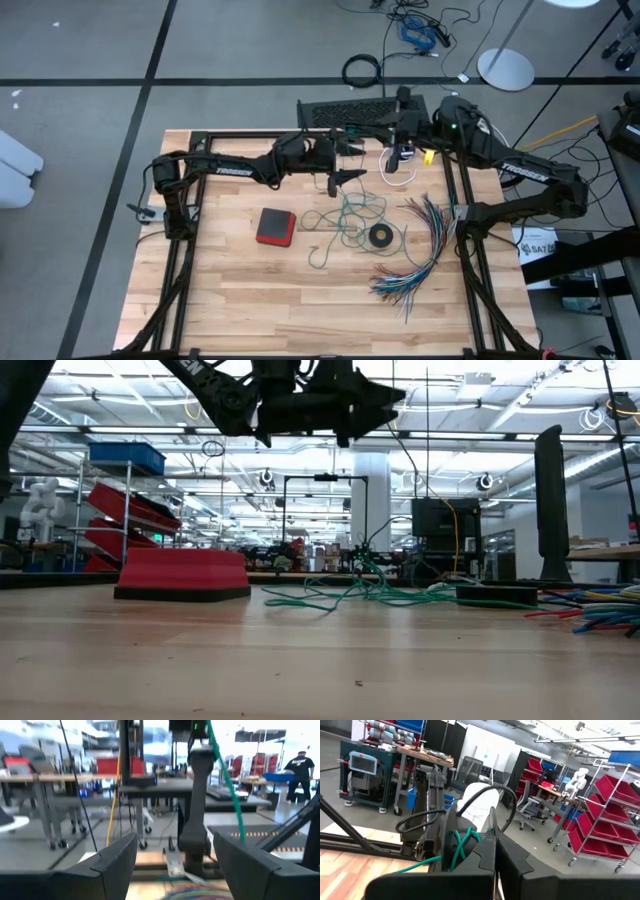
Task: Coiling cords
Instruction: Coil the green wire cable on the spool
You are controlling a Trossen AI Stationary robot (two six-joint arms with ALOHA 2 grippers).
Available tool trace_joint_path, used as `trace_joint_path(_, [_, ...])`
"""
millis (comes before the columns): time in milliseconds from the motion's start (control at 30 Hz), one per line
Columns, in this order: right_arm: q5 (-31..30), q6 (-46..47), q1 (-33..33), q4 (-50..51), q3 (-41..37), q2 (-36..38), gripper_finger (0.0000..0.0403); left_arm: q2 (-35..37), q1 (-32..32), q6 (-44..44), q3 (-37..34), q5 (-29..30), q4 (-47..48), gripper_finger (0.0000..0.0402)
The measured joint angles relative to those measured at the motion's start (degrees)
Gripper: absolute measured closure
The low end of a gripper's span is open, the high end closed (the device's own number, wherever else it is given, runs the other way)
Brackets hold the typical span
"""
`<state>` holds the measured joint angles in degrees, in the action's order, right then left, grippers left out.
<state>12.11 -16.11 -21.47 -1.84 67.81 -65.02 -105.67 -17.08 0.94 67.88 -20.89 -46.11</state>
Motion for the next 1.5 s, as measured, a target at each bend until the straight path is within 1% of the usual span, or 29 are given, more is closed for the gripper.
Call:
trace_joint_path(100, [-0.01,-0.07,0.0,-0.57,0.0,-0.39,0.0403,-0.01,-0.37,-0.91,0.0,2.57,4.12,0.0132])
trace_joint_path(200, [0.01,-0.3,0.0,-0.29,0.0,-0.45,0.0403,0.27,-1.99,-3.87,-0.04,6.17,8.5,0.0132])
trace_joint_path(267, [-0.02,-0.71,0.0,0.09,0.0,-0.45,0.0403,0.55,-3.75,-4.26,-0.04,6.25,9.67,0.0132])
trace_joint_path(400, [-0.05,-1.17,0.0,0.56,0.0,-0.45,0.0403,0.76,-7.09,0.93,-0.04,-3.38,9.85,0.0132])
trace_joint_path(467, [-0.07,-1.72,0.0,0.56,0.0,-0.45,0.0403,1.22,-8.26,2.73,-0.05,-6.45,11.29,0.0132])
trace_joint_path(567, [-0.06,-2.45,0.0,0.65,0.0,-0.43,0.0403,2.35,-8.92,3.17,-0.13,-8.06,12.98,0.0132])
trace_joint_path(733, [-0.05,-3.11,0.0,0.96,0.0,-0.43,0.0403,3.74,-7.82,2.56,-0.72,-13.99,13.17,0.0132])
trace_joint_path(900, [-0.05,-3.25,0.0,1.66,0.0,-0.41,0.0403,5.77,-7.86,-0.95,-0.72,-14.77,17.56,0.0132])
trace_joint_path(1067, [-0.05,-3.26,0.0,2.53,0.0,-0.41,0.0403,6.74,-7.99,-0.29,-0.74,-22.16,18.69,0.0132])
trace_joint_path(1200, [-0.03,-3.25,0.0,2.61,0.0,-0.41,0.0403,6.43,-6.3,-1.32,-0.73,-22.39,18.66,0.0132])
trace_joint_path(1267, [-0.03,-3.24,0.0,2.6,0.0,-0.41,0.0403,5.86,-5.36,-1.82,-0.74,-21.6,18.5,0.0132])
trace_joint_path(1333, [-0.03,-2.99,0.0,2.51,0.0,-0.41,0.0403,5.14,-4.48,-2.59,-0.74,-19.2,18.28,0.0132])
trace_joint_path(1433, [-0.03,-2.64,0.0,2.13,0.0,-0.53,0.0403,4.27,-3.64,-2.96,-0.74,-13.14,18.07,0.0132])
trace_joint_path(1500, [-0.03,-2.5,0.07,2.04,0.0,-0.56,0.0403,3.2,-3.32,-3.01,-0.72,-10.97,16.52,0.0132])
